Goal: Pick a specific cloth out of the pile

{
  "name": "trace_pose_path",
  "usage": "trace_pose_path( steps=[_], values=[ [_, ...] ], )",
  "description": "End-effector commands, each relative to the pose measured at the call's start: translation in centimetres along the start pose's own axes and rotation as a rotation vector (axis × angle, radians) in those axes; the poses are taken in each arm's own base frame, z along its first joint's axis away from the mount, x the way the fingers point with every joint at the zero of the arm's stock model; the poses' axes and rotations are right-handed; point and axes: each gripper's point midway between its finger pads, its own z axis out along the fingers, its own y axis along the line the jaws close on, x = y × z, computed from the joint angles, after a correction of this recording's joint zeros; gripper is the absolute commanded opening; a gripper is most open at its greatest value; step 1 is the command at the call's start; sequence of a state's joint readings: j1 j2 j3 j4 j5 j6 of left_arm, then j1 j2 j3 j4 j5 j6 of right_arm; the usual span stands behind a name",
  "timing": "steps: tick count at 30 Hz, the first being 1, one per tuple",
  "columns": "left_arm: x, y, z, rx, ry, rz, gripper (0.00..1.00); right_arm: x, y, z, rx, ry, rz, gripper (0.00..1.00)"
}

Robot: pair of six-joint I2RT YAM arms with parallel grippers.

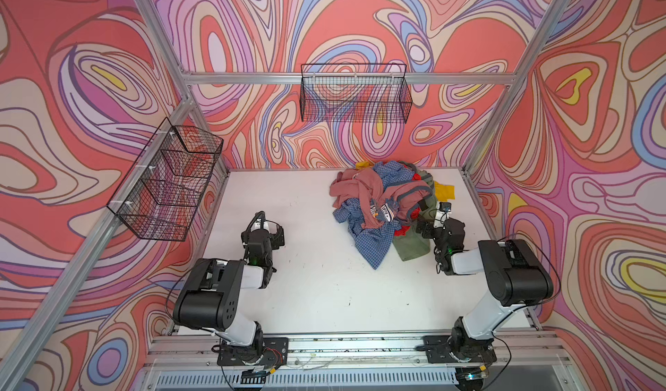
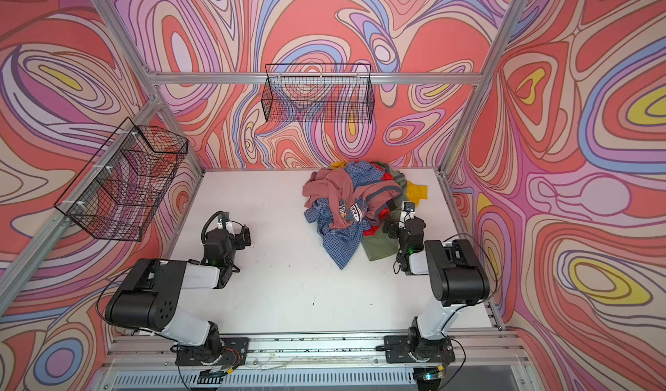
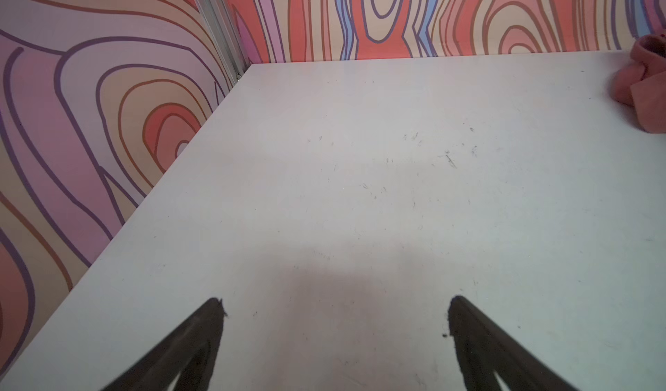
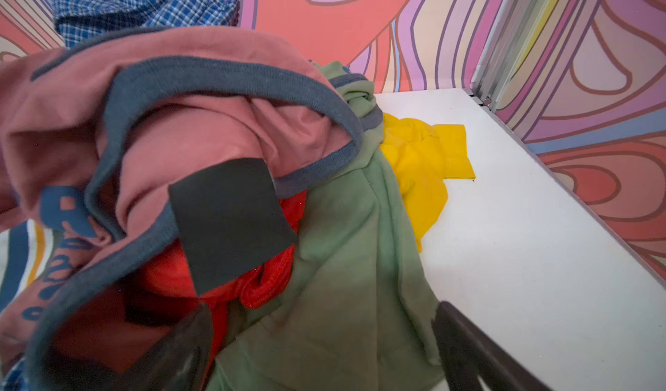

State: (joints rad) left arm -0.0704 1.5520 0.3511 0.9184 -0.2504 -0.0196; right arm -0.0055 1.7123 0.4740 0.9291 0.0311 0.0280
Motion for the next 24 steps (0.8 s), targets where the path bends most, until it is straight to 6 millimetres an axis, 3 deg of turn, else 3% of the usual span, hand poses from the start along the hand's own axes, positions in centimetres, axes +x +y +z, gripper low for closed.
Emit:
trace_pose_path(
  steps=[1, 24],
  values=[
    [-0.81, 0.06, 0.1, 0.003, -0.026, -0.011, 1.0, -0.04, 0.05, 0.26, -0.006, 0.0, 0.002, 0.98],
    [-0.77, -0.04, 0.44, 0.032, -0.009, -0.021, 1.0, -0.1, -0.04, 0.13, -0.001, -0.006, -0.003, 0.96]
  ],
)
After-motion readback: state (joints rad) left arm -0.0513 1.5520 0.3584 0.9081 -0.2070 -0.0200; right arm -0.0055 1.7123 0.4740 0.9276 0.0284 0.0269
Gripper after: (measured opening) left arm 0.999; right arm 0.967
